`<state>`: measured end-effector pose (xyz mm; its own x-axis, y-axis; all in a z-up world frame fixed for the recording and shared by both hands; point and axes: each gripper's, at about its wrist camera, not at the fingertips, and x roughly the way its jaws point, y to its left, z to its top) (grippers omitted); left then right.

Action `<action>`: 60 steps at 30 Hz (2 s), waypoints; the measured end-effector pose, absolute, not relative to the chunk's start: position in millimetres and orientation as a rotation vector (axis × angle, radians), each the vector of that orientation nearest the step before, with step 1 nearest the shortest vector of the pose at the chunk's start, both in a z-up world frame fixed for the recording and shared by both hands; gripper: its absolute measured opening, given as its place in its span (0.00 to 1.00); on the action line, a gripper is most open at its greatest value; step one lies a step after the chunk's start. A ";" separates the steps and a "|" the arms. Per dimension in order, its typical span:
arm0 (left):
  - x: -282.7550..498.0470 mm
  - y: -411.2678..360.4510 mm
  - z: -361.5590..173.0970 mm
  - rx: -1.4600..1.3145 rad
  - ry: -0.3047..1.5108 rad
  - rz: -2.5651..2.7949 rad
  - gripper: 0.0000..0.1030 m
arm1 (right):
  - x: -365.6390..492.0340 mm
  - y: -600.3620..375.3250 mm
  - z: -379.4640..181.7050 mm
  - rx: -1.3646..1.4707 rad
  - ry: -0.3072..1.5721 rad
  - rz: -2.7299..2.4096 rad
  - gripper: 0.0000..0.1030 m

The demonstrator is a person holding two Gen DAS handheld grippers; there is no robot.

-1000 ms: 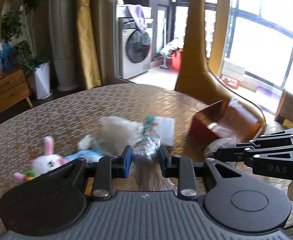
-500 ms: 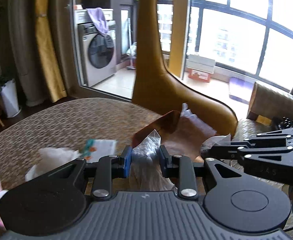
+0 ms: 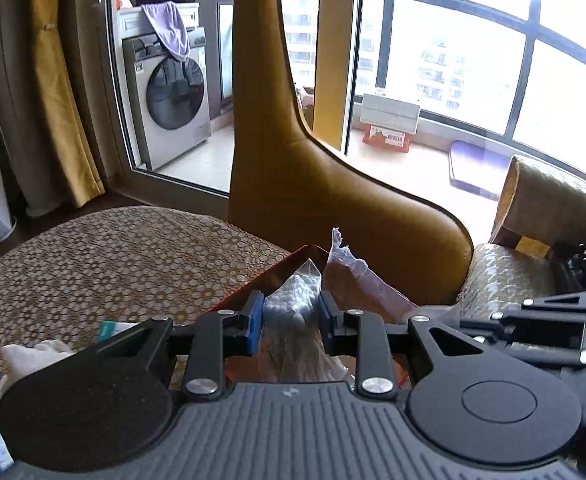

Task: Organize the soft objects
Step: 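Open both grippers to drop the swab pack and red-tagged bag into the tray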

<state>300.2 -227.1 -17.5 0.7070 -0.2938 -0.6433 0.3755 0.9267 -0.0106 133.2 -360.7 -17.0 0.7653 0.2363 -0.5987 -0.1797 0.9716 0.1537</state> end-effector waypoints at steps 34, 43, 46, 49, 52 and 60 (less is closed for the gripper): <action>384.4 -256.8 -101.3 0.143 0.837 -0.383 0.70 | 193.6 -338.0 -97.3 -0.063 0.837 0.169 0.07; 366.0 -246.3 -79.5 0.145 0.794 -0.384 0.70 | 178.4 -340.6 -85.0 -0.055 0.812 0.172 0.15; 357.6 -239.0 -71.1 0.136 0.787 -0.380 0.70 | 174.4 -341.1 -80.4 -0.061 0.804 0.163 0.19; 345.9 -230.6 -60.0 0.122 0.774 -0.386 0.70 | 172.1 -344.8 -72.8 -0.038 0.797 0.155 0.27; 332.0 -221.8 -48.0 0.127 0.754 -0.385 0.70 | 164.9 -344.7 -61.4 -0.028 0.781 0.151 0.36; 290.3 -188.2 -20.0 0.135 0.698 -0.372 0.70 | 136.5 -335.7 -32.1 0.016 0.736 0.181 0.43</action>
<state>290.3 -188.2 -20.0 0.7036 -0.2890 -0.6491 0.3780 0.9258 -0.0025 136.5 -335.7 -32.1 0.7266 0.1696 -0.6658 -0.1585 0.9843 0.0778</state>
